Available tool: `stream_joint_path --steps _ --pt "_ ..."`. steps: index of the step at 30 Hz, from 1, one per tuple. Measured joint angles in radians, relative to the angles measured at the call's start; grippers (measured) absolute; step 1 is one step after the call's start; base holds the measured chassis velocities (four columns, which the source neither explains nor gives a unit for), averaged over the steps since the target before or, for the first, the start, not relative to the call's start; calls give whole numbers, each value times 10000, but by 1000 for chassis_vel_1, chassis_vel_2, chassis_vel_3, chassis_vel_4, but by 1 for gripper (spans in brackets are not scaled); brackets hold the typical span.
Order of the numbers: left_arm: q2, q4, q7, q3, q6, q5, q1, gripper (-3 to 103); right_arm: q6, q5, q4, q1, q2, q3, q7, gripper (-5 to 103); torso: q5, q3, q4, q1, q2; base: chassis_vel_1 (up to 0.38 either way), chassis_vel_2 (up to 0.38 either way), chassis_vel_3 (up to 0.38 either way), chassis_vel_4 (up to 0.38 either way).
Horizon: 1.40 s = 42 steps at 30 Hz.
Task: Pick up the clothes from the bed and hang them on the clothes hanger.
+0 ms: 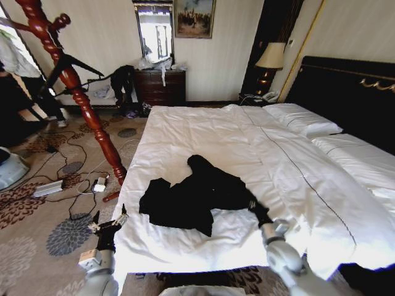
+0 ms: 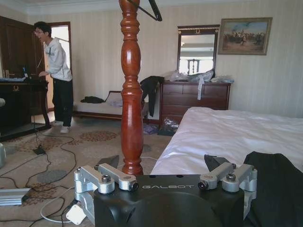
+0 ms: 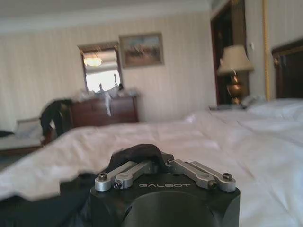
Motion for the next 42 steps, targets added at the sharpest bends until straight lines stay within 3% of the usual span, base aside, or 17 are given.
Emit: stream_joint_path --steps 1,6,7,9,15,19,24,31,34,38,40,42 --pt "0 0 0 0 0 0 0 100 0 0 0 0 0 0 0 0 0 0 0 0 0 0 0 0 0" --pt "81 4 6 40 -24 -303 -76 100 -338 2429 1166 1611 -2118 777 -73 0 -1 0 2 1 -1 0 0 0 0" --pt "81 4 6 40 -24 -303 -76 100 -338 2429 1166 1611 -2118 777 -73 0 -1 0 2 1 -1 0 0 0 0" --pt "152 -59 115 79 -100 -727 -74 100 -458 3524 1567 2805 -2902 796 -67 0 -1 1 2 1 -1 0 0 0 0" --pt "259 -186 311 91 -160 -1574 -105 100 -469 5147 1732 5358 -3903 371 -101 0 1 0 -1 1 -1 0 0 0 0" --pt "251 -280 623 151 -304 -2040 -26 100 -468 6389 1046 8345 -4414 -204 -39 0 -2 1 3 1 -1 0 0 0 0" --pt "216 -290 1046 333 -523 -2189 152 100 -488 6915 730 9317 -4582 -194 -7 0 -1 0 -1 1 -1 0 0 0 0" --pt "523 -380 1458 869 -581 -2519 255 100 -432 6375 1251 7748 -4381 364 -6 0 5 0 0 0 -1 0 0 0 0" --pt "1135 -419 1756 1460 -632 -2513 204 100 -364 6157 1444 7111 -4205 496 -16 0 4 0 -1 1 -2 0 0 0 0" --pt "2508 -443 2145 2608 -474 -2536 -242 100 -282 5909 1574 6548 -4068 517 -134 0 0 -1 -1 -1 0 0 0 0 0" --pt "2644 -367 2163 2760 -435 -2506 -368 100 -272 5862 1568 6480 -4054 509 -154 0 1 -1 -1 -1 0 0 0 0 0" --pt "3110 190 2168 3509 -289 -2371 -1121 100 -233 5718 1442 6261 -3987 451 -196 0 1 0 1 -1 0 0 0 0 0"
